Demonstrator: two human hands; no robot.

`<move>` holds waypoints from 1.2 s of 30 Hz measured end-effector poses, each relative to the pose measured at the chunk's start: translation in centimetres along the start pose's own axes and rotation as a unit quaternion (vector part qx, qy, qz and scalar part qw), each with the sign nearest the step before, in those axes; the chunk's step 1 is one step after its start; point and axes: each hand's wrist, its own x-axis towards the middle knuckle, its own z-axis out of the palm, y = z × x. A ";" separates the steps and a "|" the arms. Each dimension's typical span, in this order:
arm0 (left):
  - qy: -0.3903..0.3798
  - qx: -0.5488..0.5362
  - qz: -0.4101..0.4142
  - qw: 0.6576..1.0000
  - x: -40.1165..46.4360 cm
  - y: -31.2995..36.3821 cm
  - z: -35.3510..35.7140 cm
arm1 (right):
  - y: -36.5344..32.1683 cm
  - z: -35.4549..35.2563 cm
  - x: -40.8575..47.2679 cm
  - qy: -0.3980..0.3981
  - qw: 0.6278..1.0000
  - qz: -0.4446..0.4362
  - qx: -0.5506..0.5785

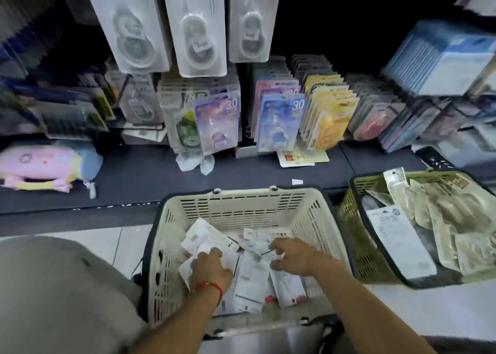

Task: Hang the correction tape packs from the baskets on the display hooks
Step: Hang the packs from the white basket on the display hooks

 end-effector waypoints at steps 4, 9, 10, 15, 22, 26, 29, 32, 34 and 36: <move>-0.059 -0.034 -0.051 0.996 0.0 -2.9 3.2 | 1.3 4.3 4.4 0.058 0.998 0.002 -0.035; -0.051 -0.085 -0.050 0.994 1.4 -1.5 3.1 | 1.7 6.1 9.4 0.046 0.998 0.014 -0.049; -0.045 -0.089 -0.046 0.994 1.7 -1.0 2.9 | 2.0 6.2 10.0 0.069 0.996 0.005 -0.051; 0.022 -0.062 0.042 0.997 3.3 1.9 1.2 | 3.2 3.0 9.6 0.118 0.989 -0.048 -0.075; -0.013 0.136 0.230 0.964 4.2 6.4 0.2 | 2.4 -4.6 5.9 0.095 0.980 -0.162 -0.067; 0.016 0.049 0.190 0.980 3.4 5.6 0.6 | 1.7 -4.5 4.6 0.088 0.976 -0.169 0.107; 0.019 -0.033 0.097 0.995 2.7 4.0 0.1 | 1.8 -2.8 5.3 0.134 0.966 -0.116 0.191; 0.018 -0.111 0.009 0.994 2.1 1.4 -0.4 | 2.6 0.5 6.9 0.074 0.994 -0.055 0.055; 0.009 -0.193 -0.038 0.980 1.8 -0.4 -0.5 | 2.9 3.3 7.7 0.005 0.999 -0.031 0.033; 0.002 -0.257 -0.063 0.964 1.3 -1.8 -0.7 | 2.6 5.6 8.3 -0.020 0.998 -0.014 0.057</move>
